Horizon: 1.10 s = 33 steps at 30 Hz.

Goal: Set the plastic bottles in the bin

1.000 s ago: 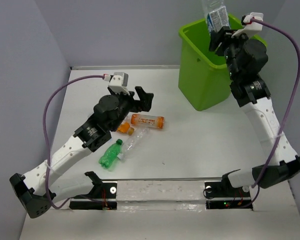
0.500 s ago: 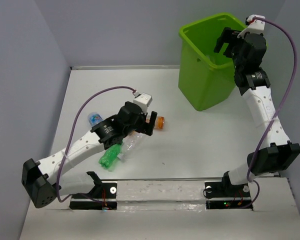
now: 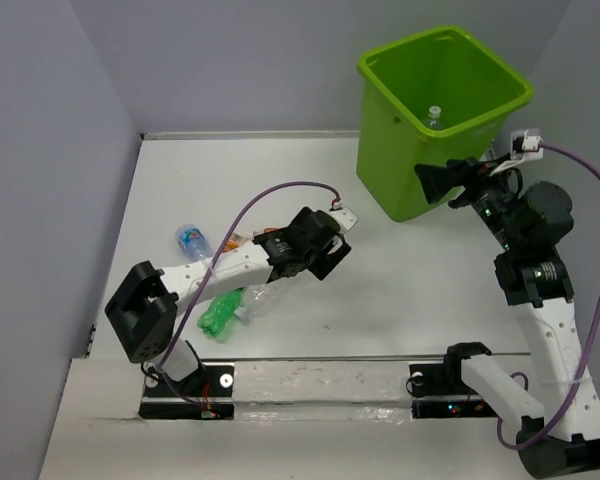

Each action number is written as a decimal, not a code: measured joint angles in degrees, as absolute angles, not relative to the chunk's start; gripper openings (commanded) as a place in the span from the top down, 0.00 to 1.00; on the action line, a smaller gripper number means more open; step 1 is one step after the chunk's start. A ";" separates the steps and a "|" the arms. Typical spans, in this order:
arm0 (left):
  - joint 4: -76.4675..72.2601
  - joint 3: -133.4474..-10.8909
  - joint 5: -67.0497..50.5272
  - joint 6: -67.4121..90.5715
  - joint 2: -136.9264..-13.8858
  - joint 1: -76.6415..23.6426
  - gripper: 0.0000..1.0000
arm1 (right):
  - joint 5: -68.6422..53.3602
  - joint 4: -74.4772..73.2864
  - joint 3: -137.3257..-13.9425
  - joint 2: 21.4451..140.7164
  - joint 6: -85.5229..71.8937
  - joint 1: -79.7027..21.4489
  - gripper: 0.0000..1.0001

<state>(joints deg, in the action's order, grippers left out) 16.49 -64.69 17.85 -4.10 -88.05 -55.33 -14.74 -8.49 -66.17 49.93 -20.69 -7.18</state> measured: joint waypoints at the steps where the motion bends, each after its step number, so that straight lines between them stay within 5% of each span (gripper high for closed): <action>1: 16.08 -64.66 17.78 -5.26 -88.44 -55.35 0.01 | -16.03 -8.56 -63.48 48.21 -21.39 -7.18 0.05; 8: 12.25 -64.75 17.67 -13.67 -92.07 -54.61 0.01 | -22.81 -11.68 -48.05 37.71 -26.70 -7.18 0.06; 22: 9.91 -74.46 13.65 -20.78 -109.32 -47.29 0.03 | -30.41 -17.30 -44.01 23.66 -27.33 -7.18 0.06; 27: 8.19 -77.45 13.98 -22.28 -112.07 -46.70 0.28 | -33.91 -20.56 -40.88 21.45 -27.53 -7.18 0.06; 28: 8.16 -77.80 13.96 -22.50 -112.36 -46.48 0.40 | -34.46 -20.80 -40.42 21.21 -27.53 -7.18 0.06; 32: 7.38 -79.18 14.20 -22.74 -112.95 -45.28 0.48 | -36.49 -21.61 -38.20 19.90 -28.16 -7.18 0.06; 33: 7.20 -79.53 14.24 -22.85 -113.03 -44.99 0.57 | -36.93 -21.91 -37.47 19.73 -28.34 -7.18 0.06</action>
<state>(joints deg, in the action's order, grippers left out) 7.20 -79.53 14.24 -22.85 -113.03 -44.99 -36.93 -21.91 -37.47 19.73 -28.34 -7.18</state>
